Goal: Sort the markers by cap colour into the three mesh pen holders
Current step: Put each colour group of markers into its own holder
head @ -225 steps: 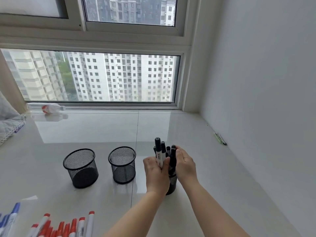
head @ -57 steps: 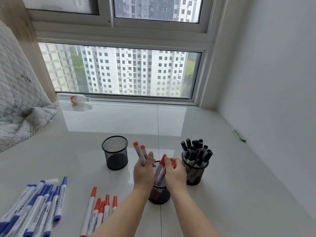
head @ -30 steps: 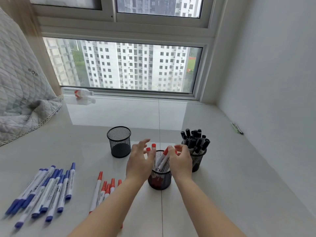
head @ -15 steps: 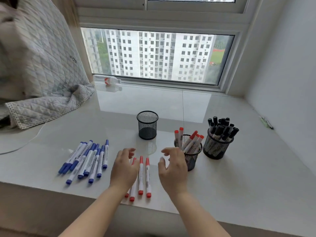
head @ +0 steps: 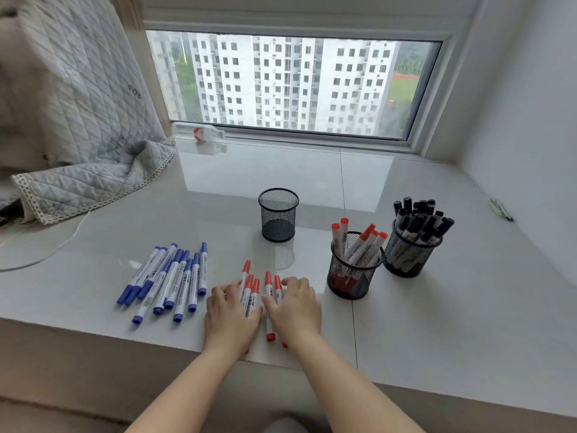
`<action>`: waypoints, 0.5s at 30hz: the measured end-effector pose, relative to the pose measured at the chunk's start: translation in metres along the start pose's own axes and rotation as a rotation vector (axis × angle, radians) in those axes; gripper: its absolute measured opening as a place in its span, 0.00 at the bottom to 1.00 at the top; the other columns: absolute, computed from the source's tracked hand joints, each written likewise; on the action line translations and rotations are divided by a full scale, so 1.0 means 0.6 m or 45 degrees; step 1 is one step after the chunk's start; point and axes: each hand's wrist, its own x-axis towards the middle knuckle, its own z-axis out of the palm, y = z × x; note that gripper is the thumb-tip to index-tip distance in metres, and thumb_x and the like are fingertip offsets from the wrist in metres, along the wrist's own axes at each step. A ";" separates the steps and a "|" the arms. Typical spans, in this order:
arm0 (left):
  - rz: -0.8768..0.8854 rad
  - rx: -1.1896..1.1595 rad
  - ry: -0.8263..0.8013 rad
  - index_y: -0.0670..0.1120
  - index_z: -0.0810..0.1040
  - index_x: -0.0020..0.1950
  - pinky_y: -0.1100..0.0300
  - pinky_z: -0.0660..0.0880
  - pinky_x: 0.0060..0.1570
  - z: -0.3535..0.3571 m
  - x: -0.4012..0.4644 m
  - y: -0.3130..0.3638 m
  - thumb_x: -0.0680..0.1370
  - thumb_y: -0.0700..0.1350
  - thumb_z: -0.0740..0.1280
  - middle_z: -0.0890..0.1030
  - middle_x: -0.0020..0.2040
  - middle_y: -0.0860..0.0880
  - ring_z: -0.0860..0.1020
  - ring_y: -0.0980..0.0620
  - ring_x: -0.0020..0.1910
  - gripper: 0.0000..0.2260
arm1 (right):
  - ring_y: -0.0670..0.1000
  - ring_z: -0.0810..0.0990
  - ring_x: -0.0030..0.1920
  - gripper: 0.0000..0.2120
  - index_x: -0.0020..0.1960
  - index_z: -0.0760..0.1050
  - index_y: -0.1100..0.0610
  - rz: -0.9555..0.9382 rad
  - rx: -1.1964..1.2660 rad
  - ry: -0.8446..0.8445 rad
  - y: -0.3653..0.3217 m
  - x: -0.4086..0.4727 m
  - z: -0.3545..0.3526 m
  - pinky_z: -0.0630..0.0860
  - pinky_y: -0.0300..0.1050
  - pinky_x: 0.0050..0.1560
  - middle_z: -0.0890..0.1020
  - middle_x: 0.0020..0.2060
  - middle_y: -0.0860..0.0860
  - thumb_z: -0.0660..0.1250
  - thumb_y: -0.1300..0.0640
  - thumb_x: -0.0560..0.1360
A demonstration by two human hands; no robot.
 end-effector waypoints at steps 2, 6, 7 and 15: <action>0.002 0.038 -0.008 0.44 0.60 0.71 0.53 0.62 0.64 0.000 0.002 0.001 0.75 0.54 0.65 0.64 0.65 0.43 0.63 0.44 0.65 0.29 | 0.54 0.69 0.61 0.23 0.63 0.67 0.56 -0.007 -0.058 0.011 -0.001 0.004 0.000 0.65 0.47 0.59 0.70 0.60 0.53 0.60 0.44 0.73; -0.024 0.194 -0.057 0.43 0.59 0.71 0.53 0.64 0.63 0.003 0.008 0.008 0.76 0.54 0.62 0.63 0.65 0.43 0.64 0.43 0.64 0.28 | 0.56 0.70 0.60 0.20 0.62 0.67 0.60 -0.017 -0.151 -0.026 0.000 0.008 -0.006 0.66 0.48 0.57 0.70 0.59 0.55 0.60 0.50 0.73; -0.024 0.234 -0.062 0.43 0.60 0.70 0.53 0.65 0.62 0.003 0.010 0.010 0.76 0.54 0.61 0.64 0.64 0.43 0.64 0.43 0.64 0.27 | 0.56 0.70 0.60 0.20 0.61 0.66 0.61 -0.010 -0.168 -0.044 0.001 0.009 -0.009 0.67 0.48 0.57 0.71 0.59 0.56 0.60 0.52 0.73; 0.035 0.423 -0.093 0.41 0.66 0.62 0.53 0.68 0.54 0.004 0.022 0.026 0.78 0.46 0.55 0.71 0.60 0.43 0.70 0.43 0.58 0.15 | 0.57 0.74 0.57 0.12 0.58 0.68 0.61 -0.082 -0.307 -0.111 0.023 0.005 -0.025 0.69 0.47 0.49 0.75 0.57 0.57 0.53 0.62 0.77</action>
